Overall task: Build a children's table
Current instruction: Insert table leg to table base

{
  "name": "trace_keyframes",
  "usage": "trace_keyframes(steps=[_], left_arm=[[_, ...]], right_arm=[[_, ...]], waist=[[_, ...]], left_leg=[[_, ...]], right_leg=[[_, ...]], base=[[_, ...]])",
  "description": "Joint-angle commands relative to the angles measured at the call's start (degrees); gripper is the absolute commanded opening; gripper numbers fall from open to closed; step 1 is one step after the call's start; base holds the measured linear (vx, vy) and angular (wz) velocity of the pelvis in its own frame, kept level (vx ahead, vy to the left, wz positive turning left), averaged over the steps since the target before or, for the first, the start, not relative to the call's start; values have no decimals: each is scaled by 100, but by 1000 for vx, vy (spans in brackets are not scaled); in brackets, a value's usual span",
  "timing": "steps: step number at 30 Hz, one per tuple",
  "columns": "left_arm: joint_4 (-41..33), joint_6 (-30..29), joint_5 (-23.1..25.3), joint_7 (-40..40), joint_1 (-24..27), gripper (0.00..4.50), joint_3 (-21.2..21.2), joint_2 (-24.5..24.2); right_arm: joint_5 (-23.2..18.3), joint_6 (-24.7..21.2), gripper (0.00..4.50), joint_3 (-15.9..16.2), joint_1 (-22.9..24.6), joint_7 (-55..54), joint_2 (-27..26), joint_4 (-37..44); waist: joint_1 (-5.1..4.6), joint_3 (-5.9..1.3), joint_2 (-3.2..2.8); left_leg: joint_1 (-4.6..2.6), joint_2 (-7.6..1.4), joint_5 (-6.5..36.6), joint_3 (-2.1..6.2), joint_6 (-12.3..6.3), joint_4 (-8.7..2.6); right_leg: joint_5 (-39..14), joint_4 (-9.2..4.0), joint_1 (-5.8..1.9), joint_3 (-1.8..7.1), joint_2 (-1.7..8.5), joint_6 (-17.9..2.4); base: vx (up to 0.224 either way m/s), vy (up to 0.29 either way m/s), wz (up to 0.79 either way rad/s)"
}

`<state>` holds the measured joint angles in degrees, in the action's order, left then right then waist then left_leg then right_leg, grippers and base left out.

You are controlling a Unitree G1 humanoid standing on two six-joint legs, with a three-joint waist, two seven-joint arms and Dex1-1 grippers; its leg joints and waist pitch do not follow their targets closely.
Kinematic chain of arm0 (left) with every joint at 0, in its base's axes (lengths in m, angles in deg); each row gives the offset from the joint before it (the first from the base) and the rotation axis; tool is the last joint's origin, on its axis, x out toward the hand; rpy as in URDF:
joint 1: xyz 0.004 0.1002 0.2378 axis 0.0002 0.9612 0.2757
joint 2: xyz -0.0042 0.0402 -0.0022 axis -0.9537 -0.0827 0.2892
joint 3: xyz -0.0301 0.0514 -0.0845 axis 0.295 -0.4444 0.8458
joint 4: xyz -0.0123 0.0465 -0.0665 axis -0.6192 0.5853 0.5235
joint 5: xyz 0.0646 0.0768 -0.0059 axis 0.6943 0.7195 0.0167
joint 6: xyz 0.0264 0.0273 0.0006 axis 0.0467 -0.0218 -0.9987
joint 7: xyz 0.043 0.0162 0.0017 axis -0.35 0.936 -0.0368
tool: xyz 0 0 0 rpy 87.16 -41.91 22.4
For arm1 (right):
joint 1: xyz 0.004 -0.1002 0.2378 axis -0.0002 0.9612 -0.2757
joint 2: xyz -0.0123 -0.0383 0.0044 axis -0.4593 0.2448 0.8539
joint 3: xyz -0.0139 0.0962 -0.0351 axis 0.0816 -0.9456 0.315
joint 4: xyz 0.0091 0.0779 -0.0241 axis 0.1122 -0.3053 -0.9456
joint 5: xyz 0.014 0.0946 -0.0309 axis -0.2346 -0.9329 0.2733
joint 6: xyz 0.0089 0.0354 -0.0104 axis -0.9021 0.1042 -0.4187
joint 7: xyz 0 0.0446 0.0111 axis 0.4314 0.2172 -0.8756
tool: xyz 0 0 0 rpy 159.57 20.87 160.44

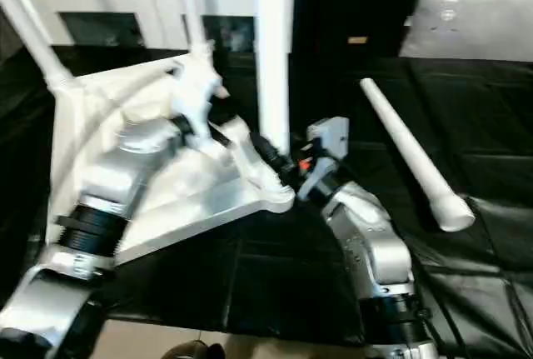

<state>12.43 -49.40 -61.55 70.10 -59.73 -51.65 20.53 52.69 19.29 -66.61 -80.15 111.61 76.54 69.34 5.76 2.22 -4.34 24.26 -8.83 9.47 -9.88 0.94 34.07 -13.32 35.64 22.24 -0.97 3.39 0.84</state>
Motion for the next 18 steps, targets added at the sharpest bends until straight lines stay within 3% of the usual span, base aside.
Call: trace_keyframes(steps=[1,9,12,18], left_arm=[[-452,-97,-211,248,-68,110,-149,52],[-1580,-232,-585,779,100,110,-523,158],[-1688,-261,-472,823,171,110,-722,184],[-2002,27,-377,997,422,110,-1060,133]], right_arm=[[170,11,188,97,35,-42,34,113],[590,98,188,132,-98,-362,96,-283],[640,116,188,166,-166,-393,116,-363],[729,188,188,178,-285,-348,129,-465]], waist=[[29,-414,15],[41,-350,17],[28,-349,45],[-9,-379,22]], left_leg=[[-211,-402,472,178,-481,-307],[-239,-408,1058,168,-209,-372],[-218,-393,1020,167,-195,-372],[-197,-385,762,180,-313,-339]], right_leg=[[1008,-299,-229,137,471,-1434],[-55,-392,-204,171,464,-1356],[-12,-392,-219,173,459,-1295],[446,-348,-243,152,454,-1291]], base=[[0,0,0],[0,0,0],[0,0,0],[0,0,0]])
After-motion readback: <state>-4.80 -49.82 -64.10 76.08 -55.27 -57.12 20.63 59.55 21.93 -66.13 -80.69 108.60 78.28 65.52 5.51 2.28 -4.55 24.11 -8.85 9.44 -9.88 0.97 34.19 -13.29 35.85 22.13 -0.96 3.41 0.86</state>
